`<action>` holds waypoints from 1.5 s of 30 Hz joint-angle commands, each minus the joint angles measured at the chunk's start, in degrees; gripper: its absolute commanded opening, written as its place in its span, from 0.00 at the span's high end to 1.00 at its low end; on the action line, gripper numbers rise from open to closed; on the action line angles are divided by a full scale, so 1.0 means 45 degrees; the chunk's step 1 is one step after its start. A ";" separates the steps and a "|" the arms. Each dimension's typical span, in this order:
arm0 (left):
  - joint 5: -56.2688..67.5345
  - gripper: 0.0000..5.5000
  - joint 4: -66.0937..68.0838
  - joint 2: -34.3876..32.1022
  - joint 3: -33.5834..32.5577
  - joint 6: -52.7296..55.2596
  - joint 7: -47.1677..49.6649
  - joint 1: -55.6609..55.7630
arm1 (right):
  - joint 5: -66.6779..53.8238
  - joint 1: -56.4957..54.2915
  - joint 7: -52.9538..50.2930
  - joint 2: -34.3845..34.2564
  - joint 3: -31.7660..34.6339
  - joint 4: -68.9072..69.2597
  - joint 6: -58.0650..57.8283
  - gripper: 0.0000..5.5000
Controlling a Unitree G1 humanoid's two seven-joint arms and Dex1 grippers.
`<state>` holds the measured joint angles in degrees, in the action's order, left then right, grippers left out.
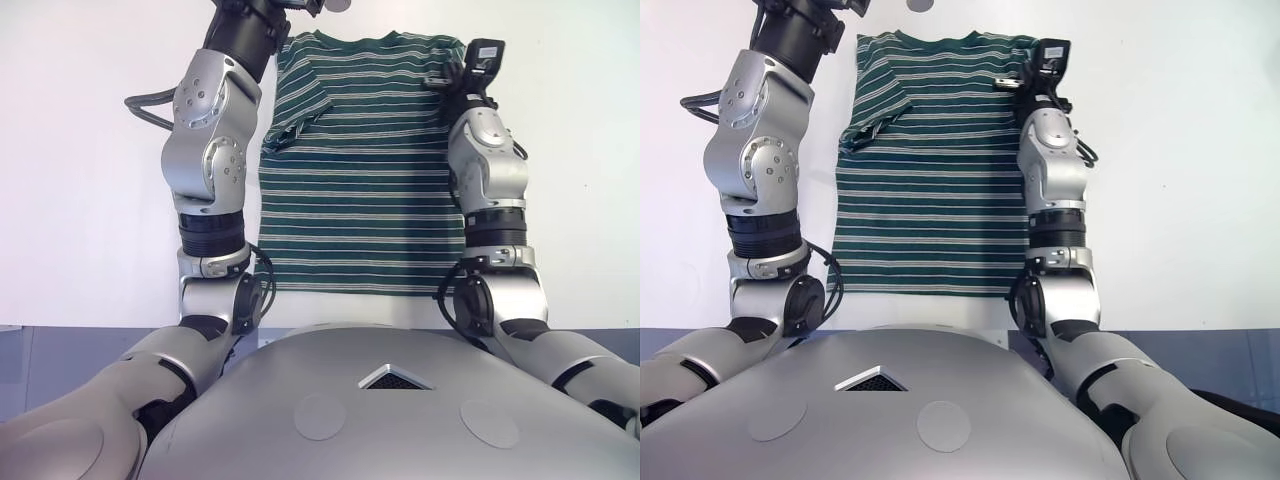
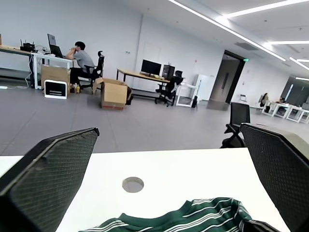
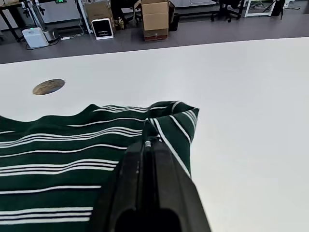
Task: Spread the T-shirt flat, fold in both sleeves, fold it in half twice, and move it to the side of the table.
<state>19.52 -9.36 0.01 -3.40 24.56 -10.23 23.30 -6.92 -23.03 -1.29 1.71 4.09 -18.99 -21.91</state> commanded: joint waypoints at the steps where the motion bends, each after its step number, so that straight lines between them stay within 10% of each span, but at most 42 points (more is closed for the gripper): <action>1: -0.0130 0.02 0.0158 0.0051 0.0063 -0.0186 0.0156 -0.0080 | 0.0130 -0.0478 0.0060 -0.0456 -0.0487 0.0151 -0.0446 1.00; 9: -0.0128 0.02 0.0275 0.0080 0.0068 -0.0310 0.0232 -0.0048 | -0.0272 -0.0680 0.0601 -0.1066 -0.0786 0.0344 -0.0846 1.00; 17: -0.0109 0.02 0.0256 0.0090 0.0139 -0.0328 0.0232 -0.0079 | -0.0322 -0.0464 0.1663 -0.0904 -0.1218 0.1338 -0.1364 0.70; 22: 0.0030 0.02 -0.0612 -0.0892 0.0111 -0.0552 -0.0799 0.0343 | -0.0682 0.0041 0.3640 0.0332 -0.1481 0.4408 -0.0505 0.69; 28: -0.3555 0.02 -0.2077 -0.7621 0.3389 -0.5695 -0.7459 -0.2820 | 0.2264 0.4499 0.7789 0.6638 -0.2089 0.7093 0.6782 0.65; 33: -0.3161 0.02 -0.0150 -1.1051 0.2014 -1.3896 -1.0257 -0.7950 | 0.2590 0.9515 0.8849 1.0424 0.0715 0.4522 1.5142 0.48; 38: -0.4011 0.02 0.2801 -1.2206 0.0402 -1.8880 -0.9799 -0.9235 | 0.4238 1.2189 0.8775 1.3066 0.2064 -0.0287 2.1410 0.37; 45: -0.7498 0.02 0.4320 -1.1779 0.1263 -2.1372 -0.9053 -1.0542 | 0.5852 1.1607 0.8316 1.2960 0.0826 -0.0585 2.3322 0.37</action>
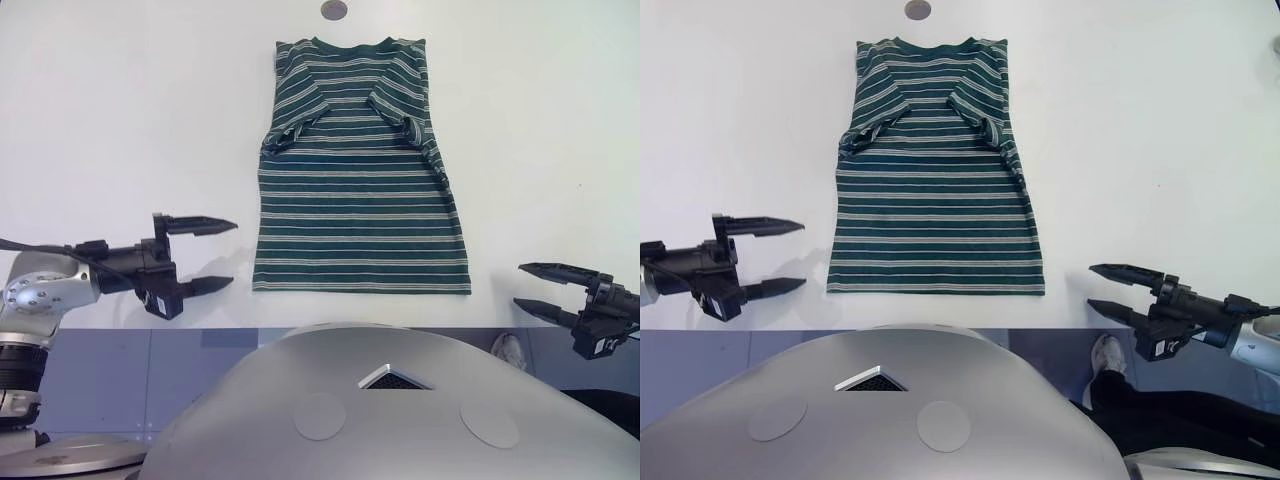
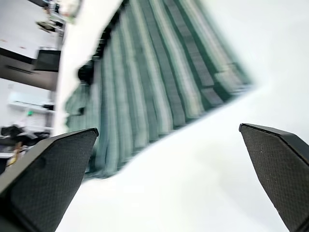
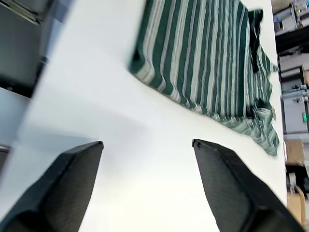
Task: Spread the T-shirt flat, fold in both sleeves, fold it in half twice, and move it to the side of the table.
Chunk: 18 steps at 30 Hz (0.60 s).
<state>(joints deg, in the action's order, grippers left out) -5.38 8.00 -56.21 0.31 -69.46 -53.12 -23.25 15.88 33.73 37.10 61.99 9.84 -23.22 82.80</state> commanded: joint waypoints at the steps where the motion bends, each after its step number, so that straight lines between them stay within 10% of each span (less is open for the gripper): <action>1: -0.2516 0.02 0.0469 0.1030 0.0505 -0.0547 0.0784 -0.0222 | 0.1070 -0.1345 -0.0325 -0.0629 -0.0516 0.0425 0.0005 0.37; 13: -0.5797 0.02 -0.0006 0.2494 0.1732 -0.0172 0.3313 0.0077 | 0.2648 -0.2121 -0.1242 -0.1549 -0.1866 0.2170 -0.0298 0.37; 18: -0.6407 0.22 -0.0405 0.2357 0.2004 0.0181 0.3955 -0.0365 | 0.2737 -0.2374 -0.1608 -0.1378 -0.2188 0.2054 -0.0786 0.53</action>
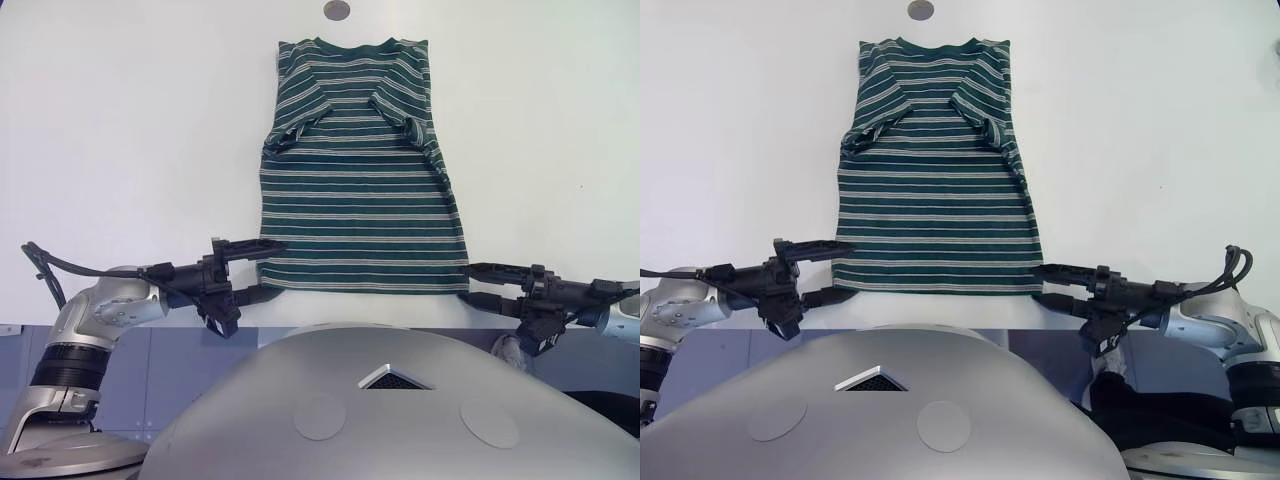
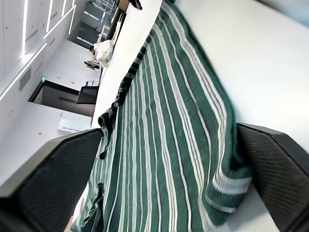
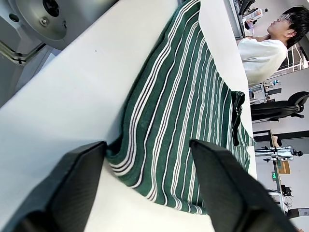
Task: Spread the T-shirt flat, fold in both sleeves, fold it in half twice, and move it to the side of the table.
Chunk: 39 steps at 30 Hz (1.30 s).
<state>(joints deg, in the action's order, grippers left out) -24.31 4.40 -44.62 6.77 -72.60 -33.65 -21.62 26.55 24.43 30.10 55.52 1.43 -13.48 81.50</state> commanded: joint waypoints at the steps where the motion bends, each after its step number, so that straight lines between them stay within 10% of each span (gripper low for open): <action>1: -0.2353 0.25 0.0392 -0.0258 0.0633 0.0947 -0.0240 -0.0801 | 0.0363 -0.0347 -0.0127 0.0105 -0.0408 -0.0156 -0.0576 0.57; 13: -0.2443 0.68 0.0040 -0.0435 0.1555 0.2256 0.0431 -0.0636 | -0.1964 -0.0740 0.0054 0.0884 -0.2438 -0.0037 -0.2177 1.00; 39: 0.1180 1.00 -0.0485 -0.3028 0.4455 0.5575 -0.2409 0.0210 | -0.3363 -0.1960 0.0459 0.1295 -0.3624 -0.0121 -0.2559 1.00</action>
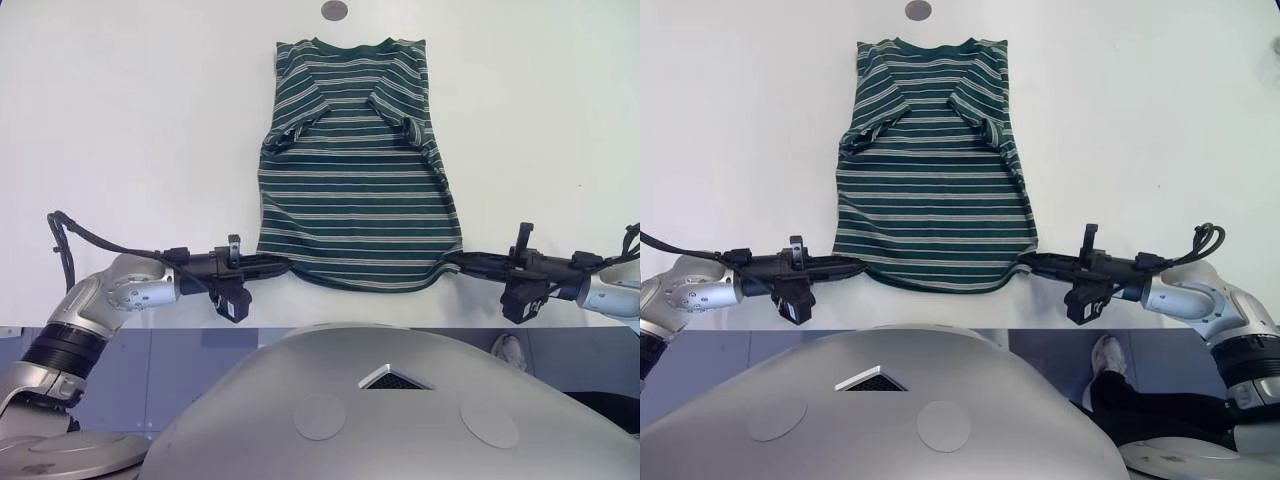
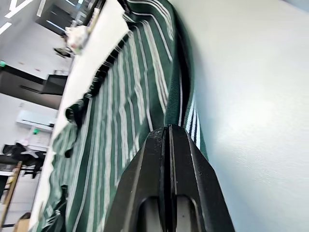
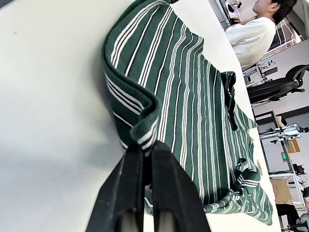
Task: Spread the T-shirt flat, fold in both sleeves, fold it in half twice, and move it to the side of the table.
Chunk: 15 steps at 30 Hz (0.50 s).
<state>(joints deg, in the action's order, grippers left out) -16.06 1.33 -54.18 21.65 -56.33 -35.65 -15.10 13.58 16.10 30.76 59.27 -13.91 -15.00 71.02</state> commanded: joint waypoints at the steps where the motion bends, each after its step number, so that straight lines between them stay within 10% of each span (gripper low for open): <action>1: -0.0178 1.00 -0.0271 -0.1187 0.1225 0.2285 -0.2344 -0.1227 | -0.0766 -0.0109 0.0488 0.0653 -0.0385 0.0430 -0.0385 1.00; 15: 0.7382 1.00 -0.5975 -0.3598 0.0443 0.9494 -0.7904 0.0497 | -0.8443 0.0960 0.6588 0.5292 -0.0899 0.7983 -1.0025 1.00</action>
<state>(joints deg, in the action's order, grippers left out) 12.82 -23.03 -67.37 24.83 -18.09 -68.21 -12.29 -22.59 18.33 58.02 80.26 -18.75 17.46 29.86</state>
